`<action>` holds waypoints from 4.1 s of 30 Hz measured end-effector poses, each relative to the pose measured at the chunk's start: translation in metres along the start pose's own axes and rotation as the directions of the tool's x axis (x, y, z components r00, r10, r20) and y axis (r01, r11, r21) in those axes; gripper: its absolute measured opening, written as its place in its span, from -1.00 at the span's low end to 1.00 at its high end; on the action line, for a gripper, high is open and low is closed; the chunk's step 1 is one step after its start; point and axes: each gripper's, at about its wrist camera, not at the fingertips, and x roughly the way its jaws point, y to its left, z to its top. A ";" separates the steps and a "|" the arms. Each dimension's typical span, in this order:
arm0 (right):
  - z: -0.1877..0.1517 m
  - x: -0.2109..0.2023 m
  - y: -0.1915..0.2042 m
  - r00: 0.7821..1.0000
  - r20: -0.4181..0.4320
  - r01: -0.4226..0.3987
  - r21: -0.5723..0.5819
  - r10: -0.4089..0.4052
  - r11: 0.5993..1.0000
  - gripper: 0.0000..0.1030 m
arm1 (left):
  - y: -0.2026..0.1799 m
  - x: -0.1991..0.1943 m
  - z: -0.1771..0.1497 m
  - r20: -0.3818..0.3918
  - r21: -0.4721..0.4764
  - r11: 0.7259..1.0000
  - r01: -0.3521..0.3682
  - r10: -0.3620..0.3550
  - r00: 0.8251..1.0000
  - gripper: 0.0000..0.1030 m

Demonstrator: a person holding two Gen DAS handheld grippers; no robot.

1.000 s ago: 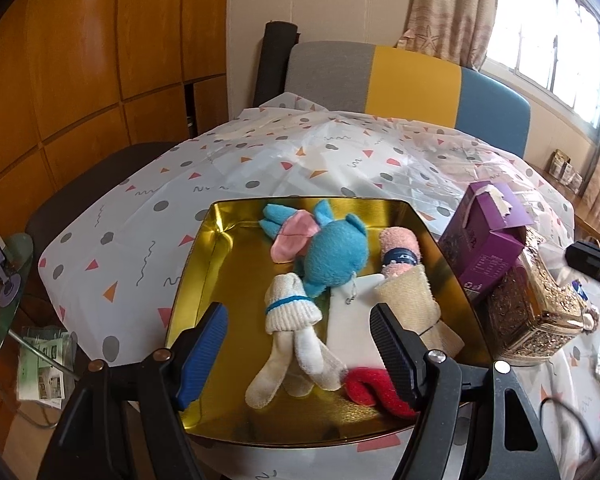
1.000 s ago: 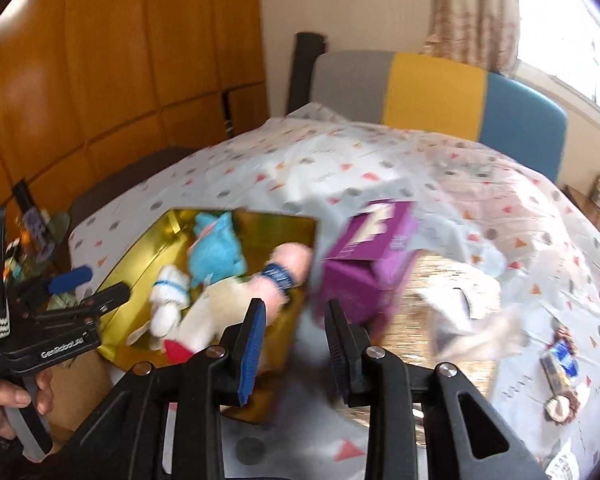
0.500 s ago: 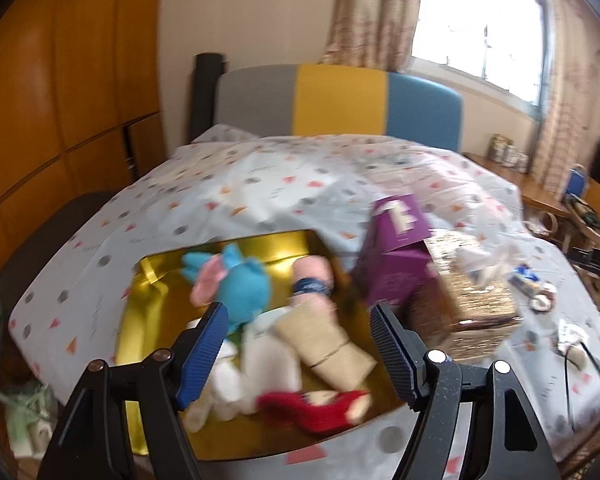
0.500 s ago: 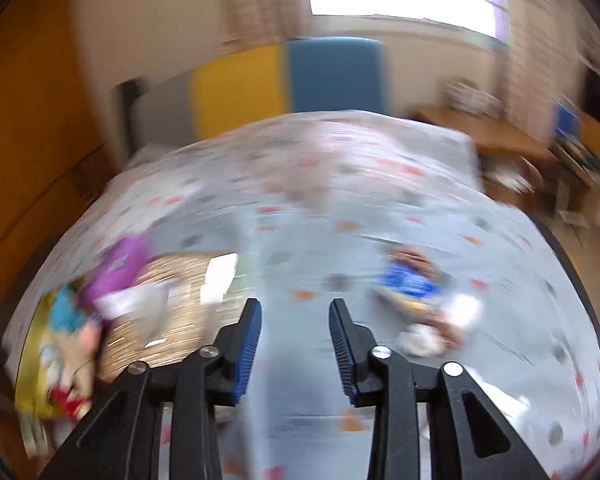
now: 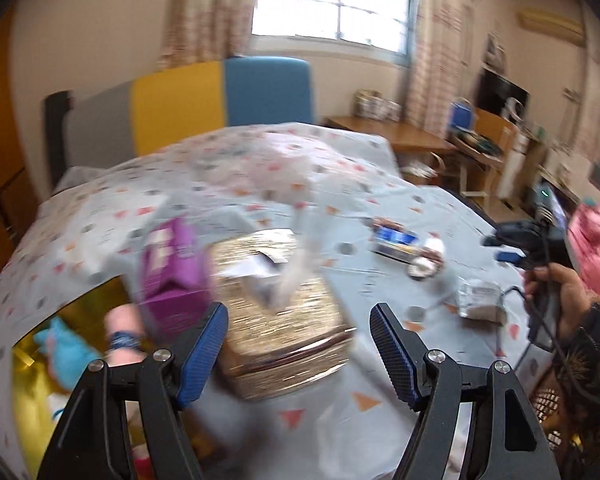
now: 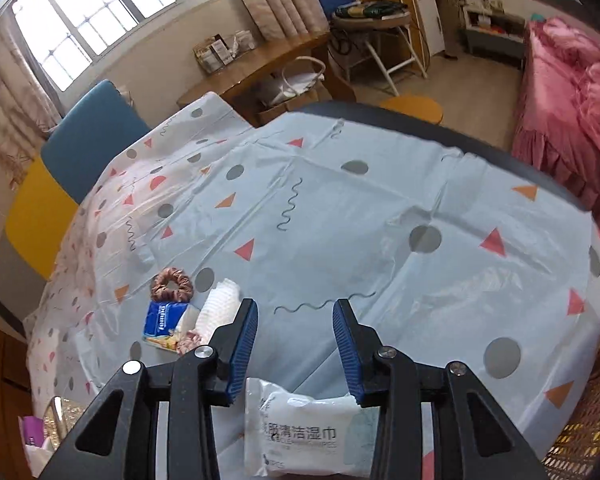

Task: Organize soft objects
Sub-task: 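Move both grippers back toward the tissue pack and scrunchies on the bed, then grasp the blue Tempo tissue pack with the left gripper while the right grasps a scrunchie, then drop the tissue pack into the gold tray with the left gripper while the right holds the scrunchie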

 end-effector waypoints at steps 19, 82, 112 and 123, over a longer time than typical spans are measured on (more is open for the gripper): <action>-0.006 0.015 0.010 0.991 -0.102 -0.088 -0.004 0.087 0.996 -0.24 | -0.091 0.132 0.027 -0.257 -0.051 0.985 0.166 -0.173 0.951 0.33; 0.015 0.143 0.183 0.944 -0.312 -0.161 -0.721 -0.108 0.674 0.24 | -0.094 0.206 -0.017 -0.351 -0.036 0.990 0.139 -0.142 0.926 0.13; -0.019 0.035 0.087 0.947 -0.283 -0.270 -0.433 0.155 0.860 -0.74 | -0.110 0.210 0.008 -0.377 -0.070 0.996 0.057 -0.079 0.923 0.01; -0.022 0.023 0.097 0.947 -0.240 -0.311 -0.521 0.213 0.795 -0.74 | -0.055 0.192 0.123 -0.252 -0.195 0.981 -0.019 -0.031 0.967 0.01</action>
